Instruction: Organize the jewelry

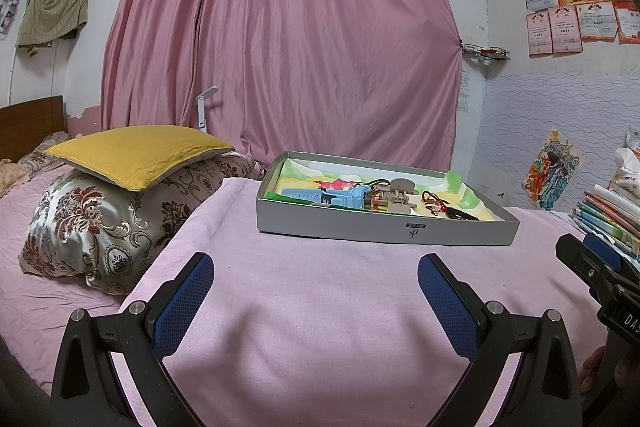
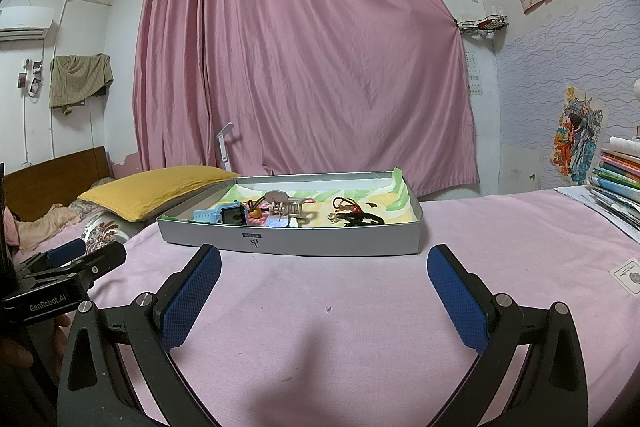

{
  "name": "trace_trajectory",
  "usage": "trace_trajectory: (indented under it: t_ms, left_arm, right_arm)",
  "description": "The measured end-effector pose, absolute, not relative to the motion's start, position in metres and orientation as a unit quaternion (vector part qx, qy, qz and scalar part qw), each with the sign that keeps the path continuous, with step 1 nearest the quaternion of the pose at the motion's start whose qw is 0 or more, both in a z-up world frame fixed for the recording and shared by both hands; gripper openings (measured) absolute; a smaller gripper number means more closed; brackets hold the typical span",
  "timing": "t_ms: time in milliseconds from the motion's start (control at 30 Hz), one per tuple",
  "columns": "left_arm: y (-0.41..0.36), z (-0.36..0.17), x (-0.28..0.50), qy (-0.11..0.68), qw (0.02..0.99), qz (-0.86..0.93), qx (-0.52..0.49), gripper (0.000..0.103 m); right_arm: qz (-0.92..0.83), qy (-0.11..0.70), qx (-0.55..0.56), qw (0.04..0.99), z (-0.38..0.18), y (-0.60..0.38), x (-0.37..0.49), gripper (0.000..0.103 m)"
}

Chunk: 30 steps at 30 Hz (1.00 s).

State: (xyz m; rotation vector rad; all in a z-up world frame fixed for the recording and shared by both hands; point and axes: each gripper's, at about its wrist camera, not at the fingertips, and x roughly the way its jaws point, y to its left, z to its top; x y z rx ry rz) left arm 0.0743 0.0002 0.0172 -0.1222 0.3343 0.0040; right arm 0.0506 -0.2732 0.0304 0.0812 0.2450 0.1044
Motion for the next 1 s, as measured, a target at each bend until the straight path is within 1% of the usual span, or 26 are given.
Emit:
trace_trajectory:
  t_ms: [1000]
  left_arm:
    - [0.0063, 0.0154, 0.0738, 0.164, 0.985, 0.012, -0.058, 0.102]
  right_arm:
    - [0.052, 0.123, 0.040, 0.990, 0.0302, -0.2711, 0.0492, 0.101]
